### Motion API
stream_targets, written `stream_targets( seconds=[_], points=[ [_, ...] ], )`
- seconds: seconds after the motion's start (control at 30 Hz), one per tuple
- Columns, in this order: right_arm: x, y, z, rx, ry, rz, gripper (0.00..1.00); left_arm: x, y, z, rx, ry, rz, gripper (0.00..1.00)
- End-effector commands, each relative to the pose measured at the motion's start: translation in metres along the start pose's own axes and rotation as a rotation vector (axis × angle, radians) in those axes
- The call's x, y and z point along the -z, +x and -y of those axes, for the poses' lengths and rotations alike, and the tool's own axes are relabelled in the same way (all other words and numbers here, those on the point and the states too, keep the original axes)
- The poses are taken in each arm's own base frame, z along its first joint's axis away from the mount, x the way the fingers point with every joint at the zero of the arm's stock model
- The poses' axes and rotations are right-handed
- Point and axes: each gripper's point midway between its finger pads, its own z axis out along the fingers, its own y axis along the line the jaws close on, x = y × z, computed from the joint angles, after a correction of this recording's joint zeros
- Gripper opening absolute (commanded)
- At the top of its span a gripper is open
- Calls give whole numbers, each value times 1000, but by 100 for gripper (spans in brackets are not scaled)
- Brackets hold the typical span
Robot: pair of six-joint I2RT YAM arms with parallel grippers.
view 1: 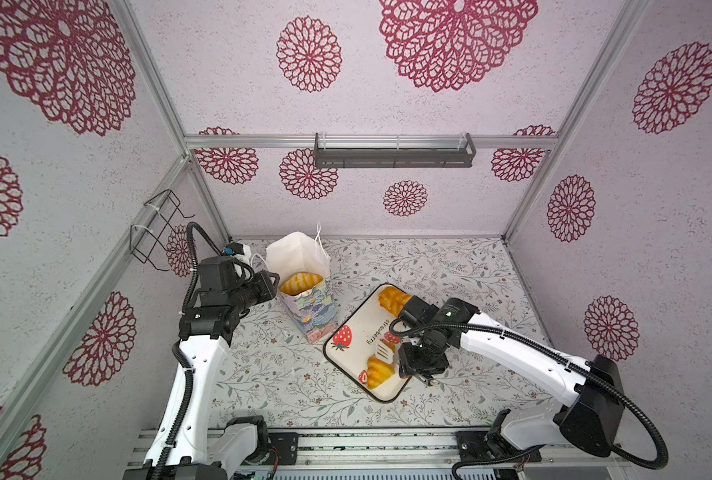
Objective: Place the fake bread into the paper bag
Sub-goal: 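Squeeze the tongs on the croissant and lift it off the tray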
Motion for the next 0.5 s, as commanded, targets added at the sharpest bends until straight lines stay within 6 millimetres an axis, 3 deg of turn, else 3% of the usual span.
stream_targets(
  seconds=[0.0,0.47],
  points=[
    [6,4,-11,27,-42,17,57,4,-10,8,-32,16,27,33],
    [-12,8,-30,64,-79,-9,57,5,-11,9,-35,18,30,33]
  ],
)
